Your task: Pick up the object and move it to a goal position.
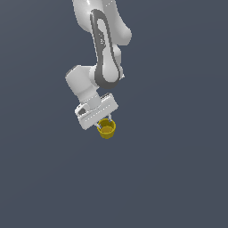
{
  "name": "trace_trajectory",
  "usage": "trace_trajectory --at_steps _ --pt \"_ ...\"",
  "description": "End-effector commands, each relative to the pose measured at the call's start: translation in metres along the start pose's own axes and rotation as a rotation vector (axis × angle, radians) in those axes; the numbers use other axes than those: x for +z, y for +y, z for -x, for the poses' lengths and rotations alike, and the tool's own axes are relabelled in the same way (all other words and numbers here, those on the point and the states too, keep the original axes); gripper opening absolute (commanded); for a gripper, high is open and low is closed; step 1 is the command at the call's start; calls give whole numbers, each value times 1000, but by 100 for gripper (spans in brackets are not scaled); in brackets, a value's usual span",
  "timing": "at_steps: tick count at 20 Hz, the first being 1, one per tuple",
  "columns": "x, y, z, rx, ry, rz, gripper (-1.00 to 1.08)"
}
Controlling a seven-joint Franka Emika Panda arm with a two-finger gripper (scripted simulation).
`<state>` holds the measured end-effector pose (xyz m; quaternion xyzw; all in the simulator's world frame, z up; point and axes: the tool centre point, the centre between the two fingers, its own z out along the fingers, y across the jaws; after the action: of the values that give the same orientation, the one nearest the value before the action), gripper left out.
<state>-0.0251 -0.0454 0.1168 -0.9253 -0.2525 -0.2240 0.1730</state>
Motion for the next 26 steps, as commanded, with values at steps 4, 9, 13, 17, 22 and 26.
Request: trace_trajectory --at_steps 4,9,13,17,22,26 --pt "4 6 3 -53 51 -34 28" --pt "8 12 6 -107 102 -70 28" --pt "12 18 8 -156 148 -103 28" --pt "17 24 10 -211 199 -140 28" --pt "24 31 12 -277 257 -186 28" --pt "29 36 13 -322 295 -219 28"
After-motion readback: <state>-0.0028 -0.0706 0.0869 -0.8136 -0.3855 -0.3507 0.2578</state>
